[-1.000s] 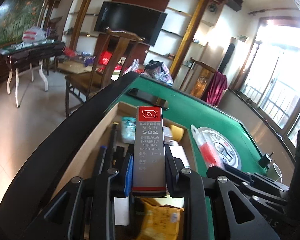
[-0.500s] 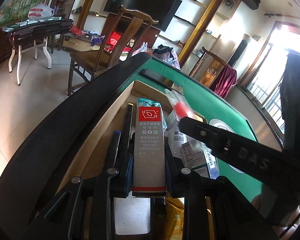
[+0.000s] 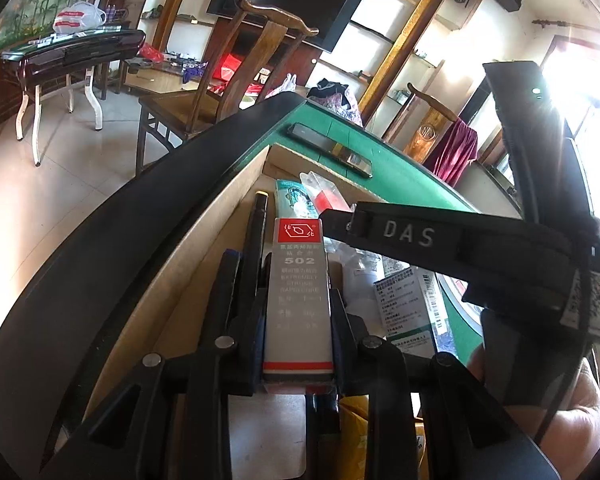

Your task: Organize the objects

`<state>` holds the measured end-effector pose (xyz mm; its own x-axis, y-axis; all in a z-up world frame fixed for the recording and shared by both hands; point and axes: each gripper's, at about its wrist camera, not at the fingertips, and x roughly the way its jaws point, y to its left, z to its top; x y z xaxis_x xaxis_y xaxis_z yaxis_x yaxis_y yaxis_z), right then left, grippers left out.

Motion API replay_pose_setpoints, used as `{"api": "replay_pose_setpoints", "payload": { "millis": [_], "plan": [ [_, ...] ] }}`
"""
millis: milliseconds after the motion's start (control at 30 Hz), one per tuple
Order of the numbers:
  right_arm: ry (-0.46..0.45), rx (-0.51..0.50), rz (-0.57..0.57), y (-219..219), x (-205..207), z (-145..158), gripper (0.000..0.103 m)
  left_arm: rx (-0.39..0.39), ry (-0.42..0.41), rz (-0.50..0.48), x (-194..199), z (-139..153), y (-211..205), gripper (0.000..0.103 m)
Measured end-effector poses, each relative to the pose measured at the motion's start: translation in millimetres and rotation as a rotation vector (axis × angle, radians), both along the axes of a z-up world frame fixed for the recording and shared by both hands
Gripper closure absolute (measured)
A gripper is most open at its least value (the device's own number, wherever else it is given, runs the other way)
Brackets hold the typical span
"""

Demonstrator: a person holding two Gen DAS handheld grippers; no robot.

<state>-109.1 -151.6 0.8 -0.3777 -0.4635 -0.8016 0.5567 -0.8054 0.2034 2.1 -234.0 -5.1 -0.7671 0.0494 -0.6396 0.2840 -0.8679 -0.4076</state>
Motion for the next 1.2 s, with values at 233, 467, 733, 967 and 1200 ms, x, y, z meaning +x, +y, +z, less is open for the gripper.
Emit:
{"api": "replay_pose_setpoints", "payload": {
  "millis": [233, 467, 733, 967, 1200],
  "plan": [
    [-0.03, 0.014, -0.003, -4.5, -7.1, -12.9, 0.075, -0.004, -0.011, 0.001, -0.9, -2.8, 0.7, 0.076],
    [-0.048, 0.004, -0.003, -4.3, -6.3, -18.3, 0.075, -0.014, -0.012, 0.0, -1.5, -3.7, 0.2, 0.076],
    [-0.028, 0.015, 0.005, -4.1, -1.4, -16.4, 0.066, -0.008, -0.006, 0.003, -0.9, -3.1, 0.3, 0.069],
    [0.004, -0.004, -0.005, 6.1, 6.6, -2.4, 0.051, -0.017, 0.037, 0.024, 7.1, 2.0, -0.5, 0.037],
    [0.146, -0.082, -0.025, 40.3, 28.9, 30.5, 0.047, -0.046, 0.076, 0.036, 13.7, 7.1, 3.4, 0.027]
  ]
}}
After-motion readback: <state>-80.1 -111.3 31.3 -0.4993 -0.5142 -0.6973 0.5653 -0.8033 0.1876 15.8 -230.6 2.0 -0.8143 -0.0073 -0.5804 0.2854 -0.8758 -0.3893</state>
